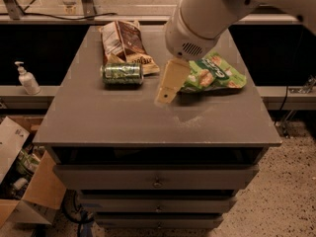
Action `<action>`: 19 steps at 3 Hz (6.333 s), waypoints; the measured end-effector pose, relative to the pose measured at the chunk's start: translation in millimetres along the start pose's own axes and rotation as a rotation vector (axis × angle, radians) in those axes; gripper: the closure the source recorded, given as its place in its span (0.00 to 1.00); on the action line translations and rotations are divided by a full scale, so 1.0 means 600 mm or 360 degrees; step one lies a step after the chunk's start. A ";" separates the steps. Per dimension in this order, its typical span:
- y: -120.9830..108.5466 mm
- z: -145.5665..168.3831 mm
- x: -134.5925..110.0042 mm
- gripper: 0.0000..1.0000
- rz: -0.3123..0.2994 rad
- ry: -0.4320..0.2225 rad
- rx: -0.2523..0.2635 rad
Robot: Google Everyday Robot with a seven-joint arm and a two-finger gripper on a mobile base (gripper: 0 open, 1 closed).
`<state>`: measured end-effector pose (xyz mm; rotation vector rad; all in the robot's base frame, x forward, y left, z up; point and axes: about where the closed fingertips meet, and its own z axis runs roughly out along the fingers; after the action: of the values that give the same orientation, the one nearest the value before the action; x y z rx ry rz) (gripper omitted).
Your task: Place green can upright
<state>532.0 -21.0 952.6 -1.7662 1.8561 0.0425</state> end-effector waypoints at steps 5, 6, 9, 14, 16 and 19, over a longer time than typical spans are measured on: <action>-0.074 0.292 -0.081 0.00 -0.0133 0.0212 -0.0136; -0.078 0.316 -0.081 0.17 -0.0156 0.0261 -0.0177; -0.123 0.258 -0.101 0.87 -0.0142 0.0269 -0.0182; -0.087 0.193 -0.098 1.00 -0.0038 0.0005 -0.0177; -0.076 0.213 -0.157 1.00 0.0169 -0.0513 -0.0197; -0.038 0.206 -0.154 1.00 0.0617 -0.1112 -0.0073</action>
Offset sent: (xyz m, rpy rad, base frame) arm 0.0874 0.0926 -0.0754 -0.0614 0.0148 0.0207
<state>596.4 109.6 895.8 -1.1666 1.6254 0.7527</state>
